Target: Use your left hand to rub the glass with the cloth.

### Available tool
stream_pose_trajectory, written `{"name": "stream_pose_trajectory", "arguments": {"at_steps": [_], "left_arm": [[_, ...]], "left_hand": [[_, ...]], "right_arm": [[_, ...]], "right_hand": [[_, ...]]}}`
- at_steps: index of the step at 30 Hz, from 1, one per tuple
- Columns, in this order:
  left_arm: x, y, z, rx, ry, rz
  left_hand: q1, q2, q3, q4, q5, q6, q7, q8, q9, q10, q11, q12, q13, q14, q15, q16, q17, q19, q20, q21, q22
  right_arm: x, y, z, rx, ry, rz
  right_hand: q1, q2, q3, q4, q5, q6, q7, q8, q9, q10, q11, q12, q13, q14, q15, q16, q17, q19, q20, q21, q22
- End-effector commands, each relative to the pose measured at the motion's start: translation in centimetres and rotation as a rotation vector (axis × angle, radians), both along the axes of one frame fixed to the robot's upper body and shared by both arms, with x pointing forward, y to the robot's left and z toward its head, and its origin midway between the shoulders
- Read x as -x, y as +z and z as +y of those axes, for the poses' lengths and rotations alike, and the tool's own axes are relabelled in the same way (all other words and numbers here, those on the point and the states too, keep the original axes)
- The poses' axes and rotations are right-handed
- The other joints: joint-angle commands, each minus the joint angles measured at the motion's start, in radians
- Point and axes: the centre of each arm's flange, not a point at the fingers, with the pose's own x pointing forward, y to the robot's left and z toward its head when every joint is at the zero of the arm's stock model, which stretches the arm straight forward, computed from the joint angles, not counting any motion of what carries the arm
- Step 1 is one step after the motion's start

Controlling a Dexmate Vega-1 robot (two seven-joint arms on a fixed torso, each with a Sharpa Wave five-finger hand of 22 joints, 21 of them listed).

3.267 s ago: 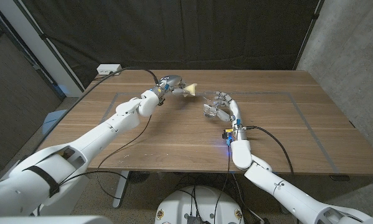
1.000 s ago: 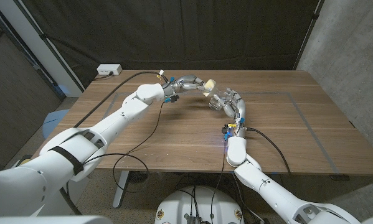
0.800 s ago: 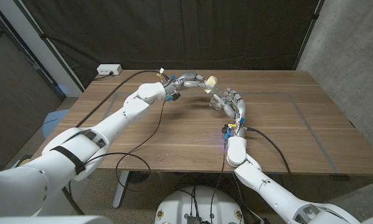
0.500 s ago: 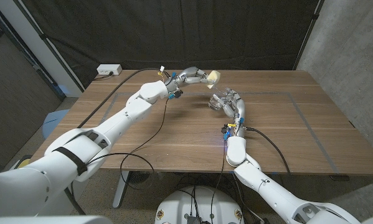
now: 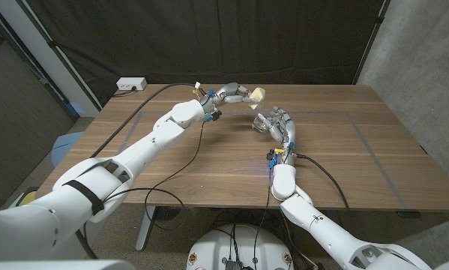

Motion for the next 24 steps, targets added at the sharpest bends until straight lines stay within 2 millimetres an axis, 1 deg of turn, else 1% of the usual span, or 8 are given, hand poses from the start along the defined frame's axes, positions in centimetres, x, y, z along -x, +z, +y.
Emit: {"name": "stream_pose_trajectory", "arguments": {"at_steps": [1, 8, 17, 20, 24], "left_arm": [[-0.5, -1.0, 0.5, 0.003, 0.038, 0.025], [-0.7, -1.4, 0.9, -0.036, 0.041, 0.052], [-0.8, -2.3, 1.5, -0.162, 0.056, 0.083], [-0.7, -2.3, 1.7, -0.157, 0.074, 0.076], [-0.4, -1.8, 1.5, -0.129, 0.092, 0.039]], "left_hand": [[0.043, 0.031, 0.009, -0.002, 0.007, 0.097, 0.052, 0.003, 0.011, 0.015, -0.004, 0.006, 0.006, 0.012, -0.051, 0.002, 0.003, 0.007, -0.002, 0.009, 0.003], [0.043, 0.03, 0.01, 0.0, 0.008, 0.098, 0.054, 0.003, 0.015, 0.019, -0.002, 0.009, 0.01, 0.011, -0.05, 0.001, 0.004, 0.003, -0.002, 0.014, 0.004], [0.047, 0.027, 0.013, -0.001, 0.01, 0.099, 0.06, 0.004, 0.02, 0.017, 0.001, 0.009, 0.018, 0.012, -0.048, 0.004, 0.009, -0.001, -0.001, 0.021, 0.005], [0.046, 0.028, 0.013, 0.0, 0.011, 0.098, 0.06, 0.003, 0.021, 0.017, 0.001, 0.01, 0.02, 0.009, -0.047, 0.003, 0.01, -0.002, -0.001, 0.023, 0.005], [0.046, 0.027, 0.013, 0.001, 0.011, 0.097, 0.058, 0.003, 0.023, 0.016, 0.002, 0.01, 0.023, 0.009, -0.046, 0.005, 0.012, -0.003, 0.0, 0.026, 0.005]], "right_arm": [[-0.5, 0.4, -0.1, -0.158, 0.097, 0.006], [-0.2, 0.4, -0.4, -0.207, 0.088, -0.004], [-0.2, 0.7, -0.7, -0.235, 0.069, -0.02], [-0.1, 0.7, -0.7, -0.229, 0.07, -0.024], [0.0, 0.8, -0.5, -0.213, 0.068, -0.03]], "right_hand": [[0.227, 0.241, 0.033, 0.006, -0.001, 0.179, -0.166, -0.002, 0.002, 0.122, -0.115, -0.002, 0.005, 0.105, -0.259, 0.004, 0.006, -0.003, -0.116, 0.007, 0.0], [0.226, 0.241, 0.034, 0.007, -0.003, 0.179, -0.166, -0.003, 0.002, 0.125, -0.114, -0.003, 0.005, 0.106, -0.259, 0.003, 0.009, -0.004, -0.117, 0.013, -0.001], [0.226, 0.242, 0.034, 0.008, -0.005, 0.179, -0.165, -0.005, 0.003, 0.124, -0.114, -0.007, 0.004, 0.107, -0.259, 0.0, 0.013, -0.007, -0.118, 0.022, -0.003], [0.227, 0.242, 0.034, 0.008, -0.005, 0.179, -0.165, -0.005, 0.003, 0.128, -0.112, -0.007, 0.004, 0.107, -0.259, 0.0, 0.014, -0.008, -0.118, 0.024, -0.003], [0.227, 0.242, 0.035, 0.008, -0.005, 0.18, -0.164, -0.005, 0.004, 0.128, -0.111, -0.007, 0.004, 0.107, -0.259, -0.001, 0.015, -0.009, -0.118, 0.027, -0.004]]}}
